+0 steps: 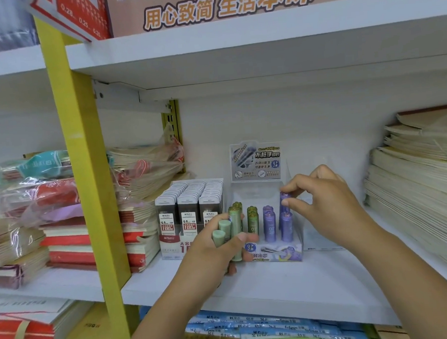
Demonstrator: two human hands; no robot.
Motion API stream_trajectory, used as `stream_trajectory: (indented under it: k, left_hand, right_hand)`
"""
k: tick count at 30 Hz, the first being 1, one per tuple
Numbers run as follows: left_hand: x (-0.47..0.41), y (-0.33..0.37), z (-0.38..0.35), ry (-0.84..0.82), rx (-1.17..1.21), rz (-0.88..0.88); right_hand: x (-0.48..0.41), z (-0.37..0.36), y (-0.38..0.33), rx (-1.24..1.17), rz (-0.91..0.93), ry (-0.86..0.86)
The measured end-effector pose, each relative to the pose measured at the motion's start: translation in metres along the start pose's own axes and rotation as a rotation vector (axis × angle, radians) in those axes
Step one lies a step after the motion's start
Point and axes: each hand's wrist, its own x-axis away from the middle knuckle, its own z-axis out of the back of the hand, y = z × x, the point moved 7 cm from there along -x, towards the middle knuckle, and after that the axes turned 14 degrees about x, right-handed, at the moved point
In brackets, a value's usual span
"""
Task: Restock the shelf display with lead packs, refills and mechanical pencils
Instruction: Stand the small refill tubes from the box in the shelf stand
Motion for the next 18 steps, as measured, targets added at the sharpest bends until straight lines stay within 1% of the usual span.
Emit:
stream_trajectory:
  k: [4,6,8,10,12,14,16,17,18]
  left_hand:
    - [0.000,0.001,0.000,0.006,-0.007,-0.007]
    - [0.001,0.002,0.000,0.006,-0.003,-0.009]
    - [0.000,0.001,0.000,0.005,-0.004,-0.004]
    - [0.000,0.000,0.000,0.004,-0.013,0.000]
    - [0.000,0.001,0.000,0.001,-0.017,-0.002]
    - [0.001,0.002,-0.001,-0.010,-0.015,-0.008]
    - [0.003,0.005,-0.002,-0.009,-0.001,-0.010]
    - [0.004,0.006,-0.002,-0.009,0.009,-0.011]
    - [0.005,0.007,-0.002,-0.012,0.016,-0.009]
  right_hand:
    - [0.001,0.002,0.000,-0.082,0.008,-0.040]
    - [0.001,-0.001,0.003,-0.061,-0.007,-0.055]
    - [0.002,-0.002,0.004,-0.004,-0.021,-0.040]
    - [0.003,-0.003,-0.002,0.101,0.050,-0.016]
    - [0.002,-0.006,-0.007,0.219,0.130,-0.059]
    - [0.001,-0.012,-0.006,0.283,0.146,-0.138]
    - [0.002,-0.013,-0.007,0.307,0.142,-0.177]
    - [0.002,-0.009,-0.010,0.298,0.142,-0.145]
    - [0.003,-0.001,-0.016,0.263,0.139,-0.074]
